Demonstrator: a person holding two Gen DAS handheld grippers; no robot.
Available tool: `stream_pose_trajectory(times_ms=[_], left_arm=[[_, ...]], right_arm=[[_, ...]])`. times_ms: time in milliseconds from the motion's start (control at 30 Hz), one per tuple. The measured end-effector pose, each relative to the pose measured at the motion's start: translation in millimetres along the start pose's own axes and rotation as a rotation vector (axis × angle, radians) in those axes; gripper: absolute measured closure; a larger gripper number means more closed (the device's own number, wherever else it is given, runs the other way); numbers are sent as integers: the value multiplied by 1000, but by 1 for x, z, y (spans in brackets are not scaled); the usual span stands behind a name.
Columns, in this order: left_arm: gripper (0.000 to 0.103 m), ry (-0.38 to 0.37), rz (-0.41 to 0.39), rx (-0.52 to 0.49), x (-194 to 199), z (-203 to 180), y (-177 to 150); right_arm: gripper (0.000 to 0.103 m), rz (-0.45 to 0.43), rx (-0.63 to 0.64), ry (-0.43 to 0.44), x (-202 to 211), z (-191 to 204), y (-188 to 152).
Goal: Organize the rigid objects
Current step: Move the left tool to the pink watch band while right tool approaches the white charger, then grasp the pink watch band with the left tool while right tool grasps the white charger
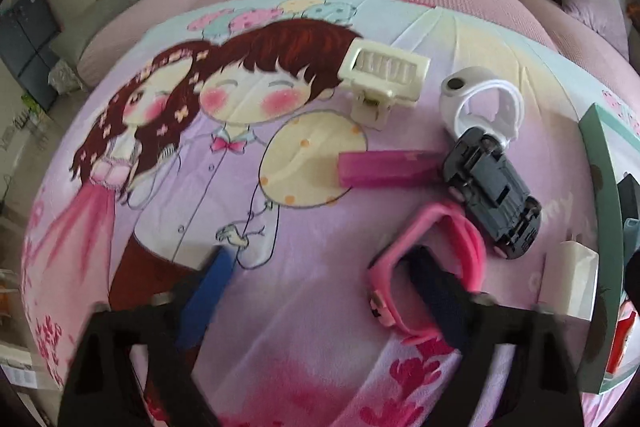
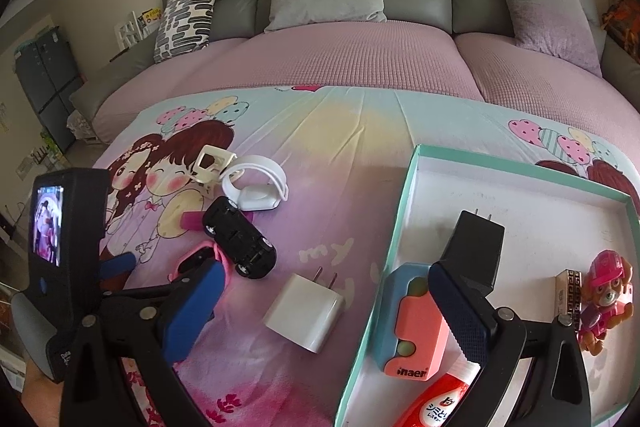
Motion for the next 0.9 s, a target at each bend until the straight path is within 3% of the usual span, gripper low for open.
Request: stream_pose_trajectory(times_ms=[67, 133, 300, 467, 633, 900], left_arm=[[55, -13, -11, 5, 3, 0, 2], [59, -7, -13, -9, 6, 3, 2], [81, 2, -5, 19, 8, 17, 1], [83, 36, 6, 60, 10, 38, -1], [83, 31, 14, 99, 10, 51, -4], [83, 15, 16, 118, 9, 54, -4]], right_arm=[[0, 2, 6, 6, 0, 1, -1], [0, -1, 8, 13, 1, 3, -1], [6, -6, -18, 61, 4, 9, 1], [22, 56, 38, 92, -4, 29, -10], [28, 118, 86, 43, -17, 37, -22], [28, 161, 125, -70, -32, 40, -30]])
Point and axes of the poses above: each gripper's, at about its wrist camera, not at the fingertips, and x roughly against the way its jaws point, z to its left, y to its top, the point moved 3 cm from there along -x, roughly the way its jaws point, and after that the axes turned 15 degrees about -z, right-handed, at the moved point
